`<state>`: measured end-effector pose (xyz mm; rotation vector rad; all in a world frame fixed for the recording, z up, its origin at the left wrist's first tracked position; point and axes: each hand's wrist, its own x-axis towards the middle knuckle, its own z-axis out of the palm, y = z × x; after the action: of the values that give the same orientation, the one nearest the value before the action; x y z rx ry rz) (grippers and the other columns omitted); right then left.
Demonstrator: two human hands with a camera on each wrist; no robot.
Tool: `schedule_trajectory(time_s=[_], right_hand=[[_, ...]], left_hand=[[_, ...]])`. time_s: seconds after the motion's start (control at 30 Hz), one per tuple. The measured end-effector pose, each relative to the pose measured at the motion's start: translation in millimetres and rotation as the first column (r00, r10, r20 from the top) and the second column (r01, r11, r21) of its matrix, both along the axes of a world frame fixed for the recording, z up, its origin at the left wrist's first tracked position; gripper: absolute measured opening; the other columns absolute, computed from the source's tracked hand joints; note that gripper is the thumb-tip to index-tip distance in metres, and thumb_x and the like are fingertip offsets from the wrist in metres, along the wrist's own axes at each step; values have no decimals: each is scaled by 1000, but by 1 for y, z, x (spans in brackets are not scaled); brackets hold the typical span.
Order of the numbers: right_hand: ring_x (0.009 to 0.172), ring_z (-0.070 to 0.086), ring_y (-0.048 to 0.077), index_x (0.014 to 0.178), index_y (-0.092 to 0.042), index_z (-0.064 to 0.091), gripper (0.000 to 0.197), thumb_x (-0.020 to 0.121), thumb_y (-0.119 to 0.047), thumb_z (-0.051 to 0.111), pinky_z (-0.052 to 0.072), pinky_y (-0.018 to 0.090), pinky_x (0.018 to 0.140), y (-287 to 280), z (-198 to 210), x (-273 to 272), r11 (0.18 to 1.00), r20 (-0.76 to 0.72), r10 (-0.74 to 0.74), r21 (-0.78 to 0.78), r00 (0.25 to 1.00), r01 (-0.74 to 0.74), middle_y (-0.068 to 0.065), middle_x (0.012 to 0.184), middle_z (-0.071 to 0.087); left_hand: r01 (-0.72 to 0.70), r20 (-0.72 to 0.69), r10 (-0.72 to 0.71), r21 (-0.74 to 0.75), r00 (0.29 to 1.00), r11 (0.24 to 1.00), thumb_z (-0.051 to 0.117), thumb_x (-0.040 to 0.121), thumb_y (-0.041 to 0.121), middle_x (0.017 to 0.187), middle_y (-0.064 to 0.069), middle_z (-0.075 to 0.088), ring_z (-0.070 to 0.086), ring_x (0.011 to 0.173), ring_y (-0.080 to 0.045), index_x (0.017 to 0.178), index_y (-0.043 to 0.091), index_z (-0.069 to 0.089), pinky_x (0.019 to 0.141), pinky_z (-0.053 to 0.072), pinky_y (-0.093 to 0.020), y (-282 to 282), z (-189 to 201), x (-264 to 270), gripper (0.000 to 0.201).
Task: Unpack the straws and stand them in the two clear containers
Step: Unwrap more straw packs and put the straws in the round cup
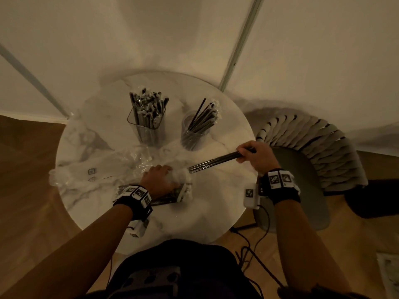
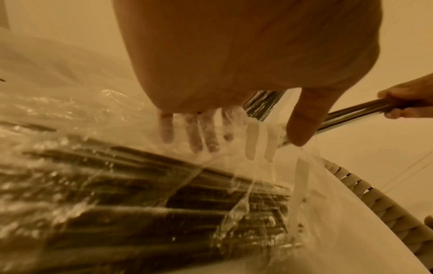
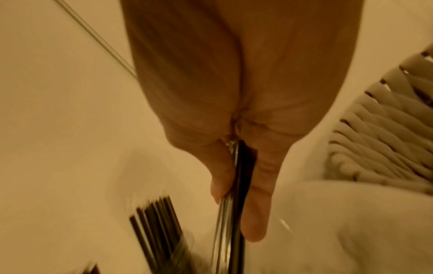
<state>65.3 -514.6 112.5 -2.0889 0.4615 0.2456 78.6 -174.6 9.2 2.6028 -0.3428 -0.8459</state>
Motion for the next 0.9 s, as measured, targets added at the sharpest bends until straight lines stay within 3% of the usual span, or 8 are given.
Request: schedule_trajectory(time_s=[0.1,0.23,0.3,0.4,0.5,0.6,0.77,0.9], right_hand=[[74,74,13,102,-10,69,10,94,-15,64,58,26,79,-15,29,4,997,43,-4,-76,999,7,5,86,75],[70,74,12,98,-13,68,7,96,-15,63,58,18,70,-16,59,6,995,152,9,-97,988,6,4,81,74],[70,74,14,99,-12,69,7,95,-14,63,59,22,72,-9,65,9,998,194,4,-68,981,10,6,80,75],[70,74,17,101,-7,70,10,95,-12,64,60,24,72,13,65,13,1000,225,16,-19,974,-12,8,81,75],[71,73,14,100,-8,70,9,95,-13,64,58,22,74,37,60,14,999,276,38,-33,960,-30,4,82,74],[75,71,8,97,-19,69,6,94,-18,64,55,19,73,55,54,15,996,347,18,-88,938,13,-5,88,73],[88,65,9,106,-12,68,14,94,-14,61,55,23,80,79,53,11,974,490,168,-217,855,-68,0,103,67],[82,65,13,102,-8,69,12,93,-12,61,55,25,76,87,56,9,962,488,244,-234,838,-144,3,97,66]], left_hand=[[-100,26,105,-148,994,984,46,70,83,136,-3,50,45,125,-26,143,26,40,107,37,-47,0,3,4,93],[-267,57,317,-415,947,870,49,97,48,132,-8,55,50,124,-25,133,16,56,105,37,-32,-16,15,11,49],[-394,-42,441,-533,896,749,43,103,36,125,-8,63,57,117,-23,125,12,62,102,38,-29,-28,23,18,38],[-601,-382,486,-655,786,457,34,106,35,104,-11,71,66,99,-26,118,7,62,96,48,-45,-46,39,27,41],[-769,-666,400,-608,629,196,29,107,37,95,-21,69,67,86,-34,108,2,59,83,54,-44,-58,59,31,47],[-841,-772,376,-539,513,41,27,108,32,89,-26,66,66,77,-36,104,-6,57,79,54,-45,-60,68,33,49],[-872,-799,421,-488,429,-37,28,105,13,84,-23,61,66,55,-27,92,-3,55,55,55,-32,-57,71,38,35],[-882,-800,442,-469,405,-41,30,101,2,83,-19,56,61,57,-23,93,3,51,55,46,-29,-51,70,40,23]])
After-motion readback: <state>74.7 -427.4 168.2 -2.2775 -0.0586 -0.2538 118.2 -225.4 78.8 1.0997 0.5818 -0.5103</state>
